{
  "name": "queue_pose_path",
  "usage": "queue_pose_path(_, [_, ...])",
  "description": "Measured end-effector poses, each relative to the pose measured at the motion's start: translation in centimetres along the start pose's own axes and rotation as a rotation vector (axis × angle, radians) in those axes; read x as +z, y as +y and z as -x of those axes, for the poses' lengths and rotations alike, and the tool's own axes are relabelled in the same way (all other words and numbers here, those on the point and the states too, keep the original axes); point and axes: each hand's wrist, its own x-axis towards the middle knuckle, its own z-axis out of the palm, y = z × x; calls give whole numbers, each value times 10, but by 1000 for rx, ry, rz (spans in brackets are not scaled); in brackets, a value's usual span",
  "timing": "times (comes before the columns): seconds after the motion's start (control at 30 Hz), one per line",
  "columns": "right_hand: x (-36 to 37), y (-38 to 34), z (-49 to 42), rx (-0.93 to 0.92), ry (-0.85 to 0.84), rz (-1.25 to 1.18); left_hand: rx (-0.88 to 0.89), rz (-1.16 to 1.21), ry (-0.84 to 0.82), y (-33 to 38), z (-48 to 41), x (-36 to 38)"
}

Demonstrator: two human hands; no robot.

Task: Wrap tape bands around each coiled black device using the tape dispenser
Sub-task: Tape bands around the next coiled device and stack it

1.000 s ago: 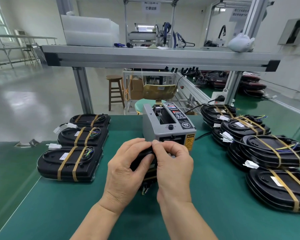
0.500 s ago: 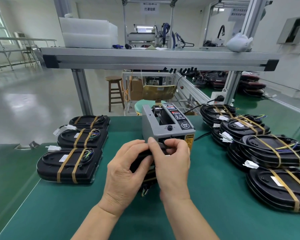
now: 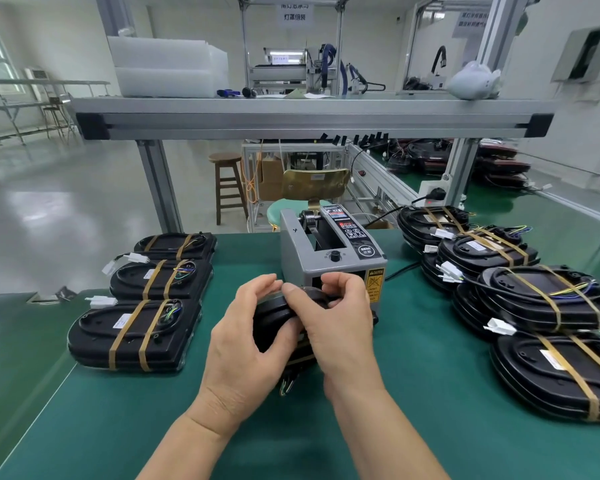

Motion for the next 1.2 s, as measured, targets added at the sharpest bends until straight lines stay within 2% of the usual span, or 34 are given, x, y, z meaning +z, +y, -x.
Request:
queue_pose_path(0.1, [-13, 4, -3, 48, -130, -87, 14, -86, -80, 1, -3, 0])
queue_pose_path(0.2, [-35, 18, -7, 27, -222, -182, -23, -65, -25, 0, -5, 0])
queue_pose_path(0.27, [-54, 30, -11, -1, -343, -180, -76, 52, 11, -1, -4, 1])
queue_pose_path(0.37, [-73, 41, -14, -120, -528, 41, -153, 357, 69, -3, -4, 3])
queue_pose_path(0.47, [-74, 39, -19, -281, -435, 234, -234, 599, 85, -7, -5, 9])
queue_pose_path(0.6, [-75, 33, -26, -435, -361, 405, -290, 720, 85, -15, -3, 6])
queue_pose_path(0.7, [-75, 36, -25, -565, -285, 653, -272, 595, 61, -17, -1, -9])
queue_pose_path(0.83, [-69, 42, -21, -689, -219, 850, -246, 47, -207, -19, 3, -13])
queue_pose_path(0.9, [-68, 42, -20, -683, -228, 865, -278, -40, -276, -24, 9, -7])
queue_pose_path(0.97, [-69, 40, -20, -705, -286, 884, -275, -61, -272, -29, 12, -3])
queue_pose_path(1.03, [-71, 35, -24, -646, -357, 774, -242, -73, -261, -33, 12, -2])
queue_pose_path(1.07, [-71, 31, -27, -557, -341, 623, -224, -72, -257, -34, 11, -2])
queue_pose_path(1.13, [-73, 24, -37, -281, -125, 243, -204, -59, -255, -34, 10, -3])
queue_pose_path(1.2, [-75, 21, -53, 34, 106, 38, -192, -49, -252, -34, 11, -3])
